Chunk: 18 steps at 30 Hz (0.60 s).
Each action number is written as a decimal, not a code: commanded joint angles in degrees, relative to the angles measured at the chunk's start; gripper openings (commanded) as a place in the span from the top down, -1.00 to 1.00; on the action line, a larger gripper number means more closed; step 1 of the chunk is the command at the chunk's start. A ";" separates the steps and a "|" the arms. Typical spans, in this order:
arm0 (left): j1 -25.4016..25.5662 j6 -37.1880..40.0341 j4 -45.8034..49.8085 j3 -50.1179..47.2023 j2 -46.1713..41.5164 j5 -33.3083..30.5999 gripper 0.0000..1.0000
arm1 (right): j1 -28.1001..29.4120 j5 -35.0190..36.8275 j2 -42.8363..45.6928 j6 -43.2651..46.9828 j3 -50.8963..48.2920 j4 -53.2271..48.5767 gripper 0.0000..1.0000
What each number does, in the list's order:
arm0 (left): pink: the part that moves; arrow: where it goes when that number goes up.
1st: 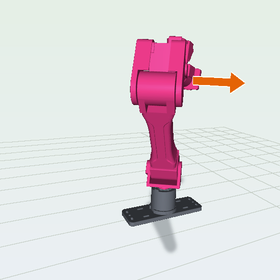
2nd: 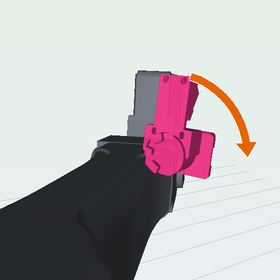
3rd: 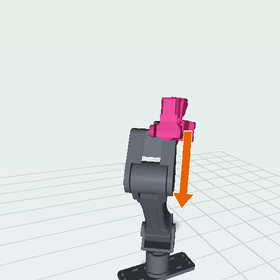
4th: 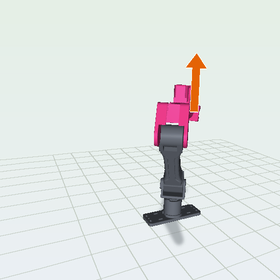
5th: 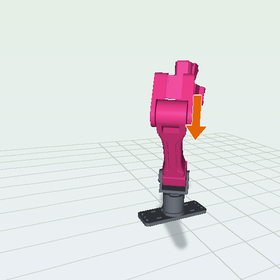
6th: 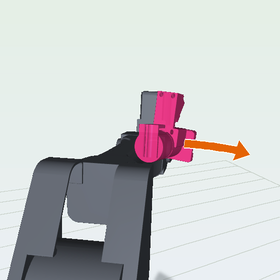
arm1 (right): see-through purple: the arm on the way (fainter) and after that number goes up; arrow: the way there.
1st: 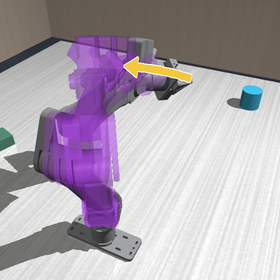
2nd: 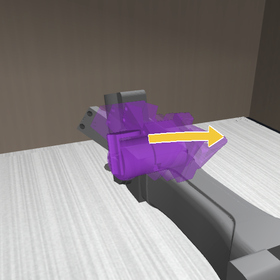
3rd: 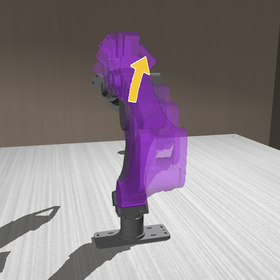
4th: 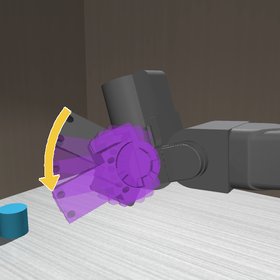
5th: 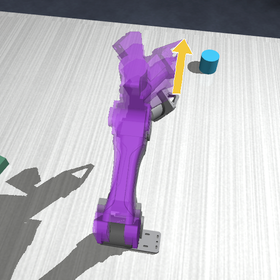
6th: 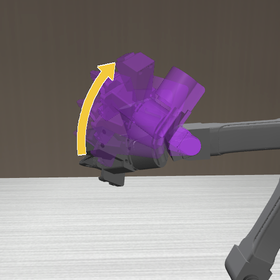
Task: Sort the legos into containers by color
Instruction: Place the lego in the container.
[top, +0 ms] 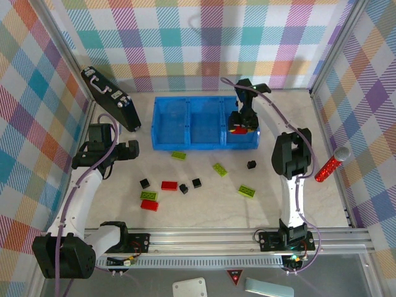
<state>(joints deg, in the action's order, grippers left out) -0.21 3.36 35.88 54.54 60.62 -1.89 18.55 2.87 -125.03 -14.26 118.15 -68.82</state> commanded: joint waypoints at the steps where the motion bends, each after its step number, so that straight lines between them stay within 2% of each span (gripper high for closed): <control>1: -0.82 0.87 0.16 -0.67 -1.16 -0.93 -0.99 | -0.37 -1.18 -2.81 1.45 3.14 -4.11 -0.28; 18: -0.88 0.86 0.16 -0.58 -0.87 -0.31 -0.99 | -0.59 -0.51 -10.18 1.17 3.05 -4.83 -0.31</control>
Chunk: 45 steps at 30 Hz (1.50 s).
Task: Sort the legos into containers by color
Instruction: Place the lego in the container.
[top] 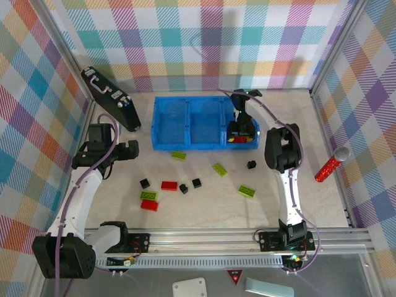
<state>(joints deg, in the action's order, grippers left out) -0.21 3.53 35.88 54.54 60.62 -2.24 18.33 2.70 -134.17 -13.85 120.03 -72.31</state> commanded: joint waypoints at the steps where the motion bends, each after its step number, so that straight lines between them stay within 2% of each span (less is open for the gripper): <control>1: -0.85 0.69 0.16 -0.58 -0.94 0.00 -0.99 | -0.42 -0.38 -1.34 0.71 1.09 -1.02 -0.31; 7: -0.90 0.78 0.16 -0.58 -0.93 0.33 -0.99 | -0.58 0.19 -2.50 0.56 -0.05 0.30 -0.32; 11: -0.87 0.93 0.08 -0.57 -0.72 0.75 -1.00 | -0.57 0.11 -2.72 0.52 -0.64 0.45 -0.40; 20: -0.98 0.78 0.07 -0.49 -0.57 0.87 -0.99 | -0.58 -1.35 0.51 -0.19 -0.40 0.57 -0.49; 37: -0.92 0.87 0.09 -0.51 -0.74 1.14 -1.00 | -0.57 -0.67 7.95 -0.92 2.72 -3.50 -0.41; 45: -0.92 0.60 0.15 -0.41 -0.55 0.98 -1.00 | -0.08 -0.35 12.69 -1.60 0.69 -4.28 -0.39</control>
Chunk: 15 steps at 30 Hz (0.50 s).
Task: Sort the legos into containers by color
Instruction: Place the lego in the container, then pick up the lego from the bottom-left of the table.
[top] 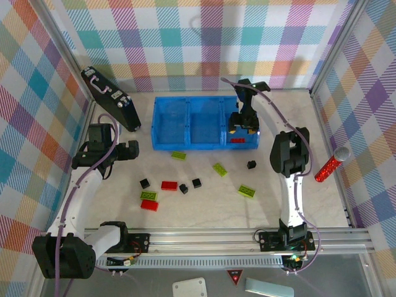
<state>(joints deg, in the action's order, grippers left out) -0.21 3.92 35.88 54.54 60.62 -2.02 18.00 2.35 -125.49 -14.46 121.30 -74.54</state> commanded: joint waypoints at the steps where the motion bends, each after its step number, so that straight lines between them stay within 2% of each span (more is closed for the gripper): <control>1: -0.92 0.12 0.20 -0.40 -0.46 0.87 -0.99 | 0.32 0.01 5.03 -1.20 -1.80 -1.64 -0.38; 7: -0.85 -1.14 1.49 0.03 0.70 0.87 -0.99 | 1.59 -0.26 11.54 -2.76 -11.66 2.22 -0.38; 15: 1.08 -5.46 7.66 3.31 3.88 5.47 -0.94 | 4.43 -0.68 21.43 -5.67 -27.31 8.21 -0.37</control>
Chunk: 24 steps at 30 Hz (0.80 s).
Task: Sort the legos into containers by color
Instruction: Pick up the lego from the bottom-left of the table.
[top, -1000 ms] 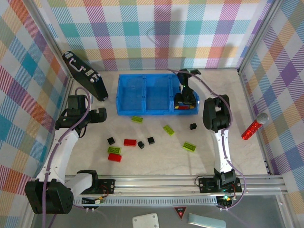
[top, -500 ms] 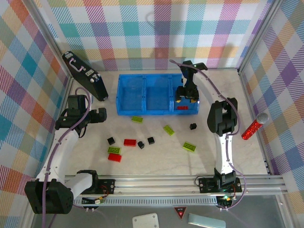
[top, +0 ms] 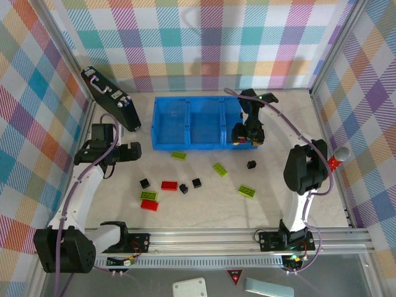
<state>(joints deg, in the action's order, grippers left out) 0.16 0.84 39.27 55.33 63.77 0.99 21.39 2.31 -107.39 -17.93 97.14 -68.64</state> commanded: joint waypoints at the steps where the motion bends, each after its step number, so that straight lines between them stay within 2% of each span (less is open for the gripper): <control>1: 1.31 -3.04 5.62 3.12 1.20 2.69 -0.92 | 1.46 -0.56 4.55 -2.55 -4.95 2.86 -0.37; 9: 8.07 -7.89 9.47 2.22 0.20 1.88 -0.83 | 6.29 -1.33 10.13 -6.28 -16.70 8.63 -0.34; 13: 11.38 -11.15 10.63 0.42 -0.05 -0.65 -0.80 | 8.77 -1.50 10.96 -7.66 -20.27 10.34 -0.34; 18: 11.96 -15.24 10.30 -2.65 0.63 0.57 -0.71 | 10.40 -1.24 11.46 -8.17 -22.81 11.25 -0.34; 22: 11.96 -19.12 9.00 -5.16 2.88 -0.50 -0.70 | 10.56 -1.12 11.94 -8.17 -23.93 11.77 -0.34; 24: 11.96 -21.02 8.77 -5.47 4.81 -1.41 -0.63 | 10.61 -1.16 12.03 -8.06 -24.35 11.86 -0.33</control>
<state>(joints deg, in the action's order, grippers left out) 11.92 -15.70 47.92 50.78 66.81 0.95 31.86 1.58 -97.54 -25.08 73.43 -57.23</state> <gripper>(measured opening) 0.829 0.667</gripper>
